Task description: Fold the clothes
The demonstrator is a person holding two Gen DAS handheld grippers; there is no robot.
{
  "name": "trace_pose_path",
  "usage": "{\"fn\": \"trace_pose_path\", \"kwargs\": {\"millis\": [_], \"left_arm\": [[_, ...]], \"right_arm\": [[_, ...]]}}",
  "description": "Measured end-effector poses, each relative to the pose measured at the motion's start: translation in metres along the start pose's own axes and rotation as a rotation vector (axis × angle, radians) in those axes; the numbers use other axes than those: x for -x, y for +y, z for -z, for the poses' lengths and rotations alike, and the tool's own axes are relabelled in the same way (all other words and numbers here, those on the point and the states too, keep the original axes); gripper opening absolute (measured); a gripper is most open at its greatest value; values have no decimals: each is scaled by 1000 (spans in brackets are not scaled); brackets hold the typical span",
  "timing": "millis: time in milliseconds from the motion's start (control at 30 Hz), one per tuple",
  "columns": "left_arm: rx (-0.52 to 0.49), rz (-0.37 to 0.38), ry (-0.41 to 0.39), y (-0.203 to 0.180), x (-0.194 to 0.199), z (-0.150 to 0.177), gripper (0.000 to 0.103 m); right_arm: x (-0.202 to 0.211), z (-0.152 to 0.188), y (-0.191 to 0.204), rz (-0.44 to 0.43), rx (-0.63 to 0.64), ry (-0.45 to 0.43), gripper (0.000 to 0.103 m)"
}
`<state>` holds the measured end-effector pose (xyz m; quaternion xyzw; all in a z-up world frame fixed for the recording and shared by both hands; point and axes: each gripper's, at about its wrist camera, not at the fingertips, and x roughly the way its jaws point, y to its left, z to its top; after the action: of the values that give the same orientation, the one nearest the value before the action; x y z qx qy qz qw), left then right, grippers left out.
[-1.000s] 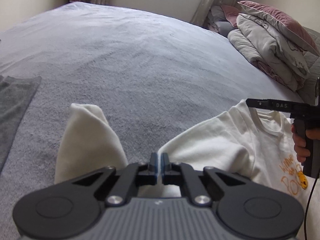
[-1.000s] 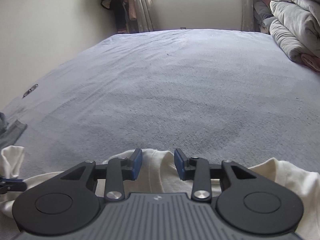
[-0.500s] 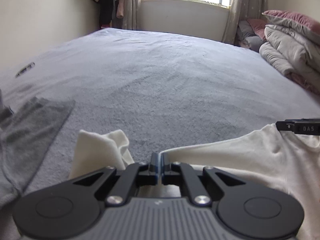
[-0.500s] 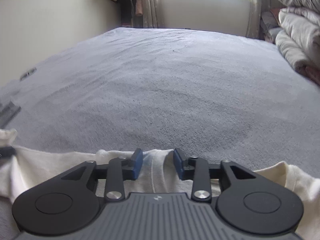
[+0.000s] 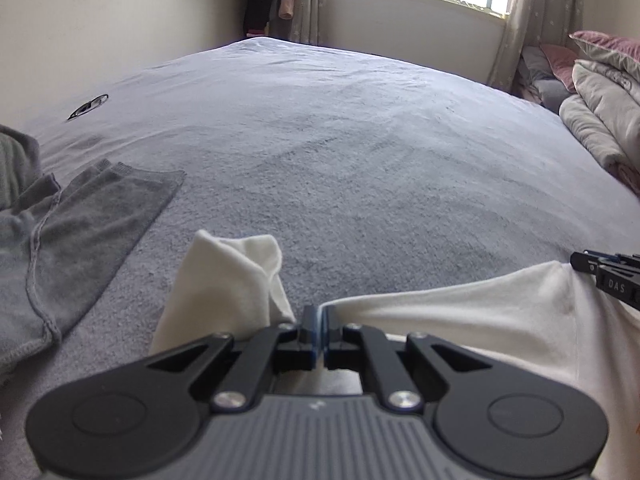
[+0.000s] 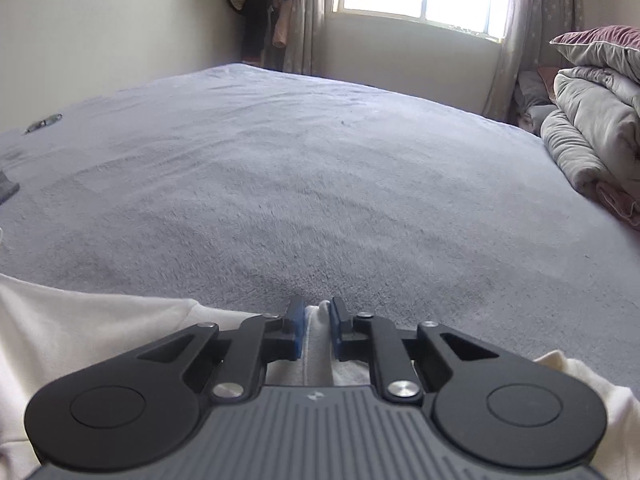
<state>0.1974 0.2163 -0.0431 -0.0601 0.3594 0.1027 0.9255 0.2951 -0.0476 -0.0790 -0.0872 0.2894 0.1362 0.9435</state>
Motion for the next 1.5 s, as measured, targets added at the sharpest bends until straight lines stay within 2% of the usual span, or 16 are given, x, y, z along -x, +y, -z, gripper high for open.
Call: {"fn": "trace_pose_path", "kwargs": {"millis": [67, 133, 200, 267, 333, 367, 433, 467, 700, 833, 933, 1067, 1200, 1267, 1367, 1500], "left_arm": [[-35, 1, -7, -3, -3, 2, 6], [-55, 5, -23, -3, -2, 3, 10], [-70, 6, -41, -3, 1, 2, 22], [-74, -20, -66, -5, 7, 0, 41], [-75, -44, -105, -8, 17, -3, 48], [-74, -44, -122, -11, 22, -4, 56], [-60, -28, -141, -17, 34, -6, 68], [-48, -11, -145, -21, 40, -6, 70], [-55, 164, -73, -78, 76, 16, 75], [-41, 286, 5, -117, 94, 41, 79], [-46, 363, 64, -144, 104, 63, 81], [-90, 406, 105, -171, 116, 93, 82], [-173, 407, 98, -179, 132, 120, 84], [-220, 405, 90, -178, 142, 128, 84], [-240, 427, 83, -170, 153, 136, 87], [-222, 445, 27, -160, 159, 155, 89]], "right_arm": [[-1, -1, 2, 11, 8, 7, 18], [4, -3, 1, 26, 0, 14, 26], [11, -5, -1, 39, -17, 21, 38], [25, -4, -8, 42, -28, 17, 42], [41, 0, -17, 49, -23, 9, 47], [50, 3, -23, 64, -19, 8, 48], [68, 10, -39, 101, -21, 8, 48], [77, 14, -49, 116, -29, 10, 48], [157, 48, -122, 238, -94, 43, 49], [206, 66, -161, 326, -116, 111, 49], [243, 85, -184, 382, -151, 129, 50], [280, 114, -202, 438, -190, 175, 52], [311, 142, -221, 489, -270, 180, 53], [320, 154, -234, 480, -360, 158, 53], [327, 171, -253, 435, -522, 113, 53], [313, 183, -260, 354, -628, 135, 53]]}}
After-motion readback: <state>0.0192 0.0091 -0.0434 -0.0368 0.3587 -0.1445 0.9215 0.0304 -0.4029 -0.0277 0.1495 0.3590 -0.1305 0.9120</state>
